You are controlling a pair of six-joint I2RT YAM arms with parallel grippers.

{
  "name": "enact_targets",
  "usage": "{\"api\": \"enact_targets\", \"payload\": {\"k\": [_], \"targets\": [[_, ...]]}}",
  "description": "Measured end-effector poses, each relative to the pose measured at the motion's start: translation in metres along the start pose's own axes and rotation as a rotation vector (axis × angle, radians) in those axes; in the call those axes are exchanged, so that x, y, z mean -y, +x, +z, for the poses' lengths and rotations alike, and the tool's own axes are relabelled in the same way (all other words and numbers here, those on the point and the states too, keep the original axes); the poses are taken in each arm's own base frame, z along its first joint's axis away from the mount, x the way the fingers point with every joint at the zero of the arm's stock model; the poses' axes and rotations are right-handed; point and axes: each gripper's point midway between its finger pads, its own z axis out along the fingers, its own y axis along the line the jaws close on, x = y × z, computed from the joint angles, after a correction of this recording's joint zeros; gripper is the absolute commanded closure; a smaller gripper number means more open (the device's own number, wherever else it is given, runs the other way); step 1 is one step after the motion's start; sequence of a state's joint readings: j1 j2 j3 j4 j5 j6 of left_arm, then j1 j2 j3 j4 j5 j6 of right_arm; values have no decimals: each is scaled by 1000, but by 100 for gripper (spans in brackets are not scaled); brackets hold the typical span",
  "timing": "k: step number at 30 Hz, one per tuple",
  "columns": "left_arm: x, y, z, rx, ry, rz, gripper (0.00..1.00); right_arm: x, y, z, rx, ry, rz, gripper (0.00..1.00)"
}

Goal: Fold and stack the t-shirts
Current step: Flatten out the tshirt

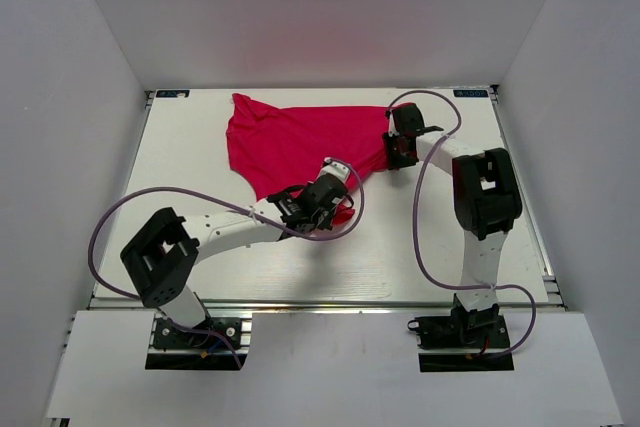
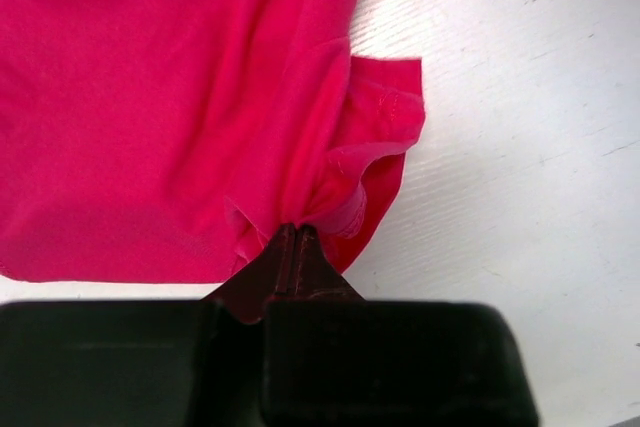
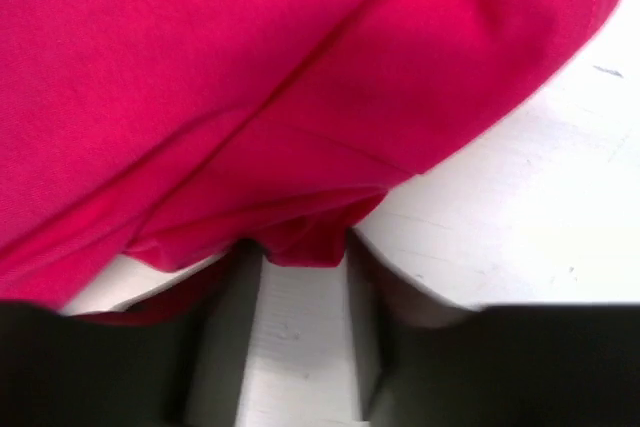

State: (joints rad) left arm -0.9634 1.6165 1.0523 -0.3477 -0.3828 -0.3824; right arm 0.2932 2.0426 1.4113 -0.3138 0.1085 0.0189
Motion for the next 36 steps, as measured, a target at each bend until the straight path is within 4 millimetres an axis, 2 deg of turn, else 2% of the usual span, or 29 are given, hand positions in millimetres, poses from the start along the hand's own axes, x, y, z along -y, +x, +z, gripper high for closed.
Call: {"api": "enact_targets", "payload": {"k": [1,2,5,9,12,15,19,21,25,30,32,36], "targets": [[0,-3,-2,10,3,-3,100,-1,-1,1,6,-5,-1,95],[0,-6,-3,19,5,-4,100,-3,-2,1,9,-9,-8,100],[-4,-15,-8,53,-11,-11,100,-5,-5,2,22,-21,-3,100],[-26,-29,-15,74,-103,-22,100,-7,-2,-6,24,-39,0,100],[-49,-61,-22,131,-188,-66,100,-8,-10,-38,58,-53,5,100],[-83,-99,-41,223,-279,-124,100,-3,-41,-90,179,-49,13,100],[-136,-152,-95,399,-400,-195,100,14,-89,-167,376,-13,33,100],[-159,-178,-131,497,-447,-223,100,25,-107,-195,442,11,39,100],[-187,-219,-202,677,-504,-263,100,45,-129,-238,527,55,34,100],[-212,-236,-272,822,-580,-273,100,58,-143,-288,614,90,-12,100],[-222,-240,-294,862,-623,-270,100,60,-143,-314,659,106,-34,100],[-234,-251,-326,911,-694,-241,100,65,-141,-375,777,157,-63,100]]}}
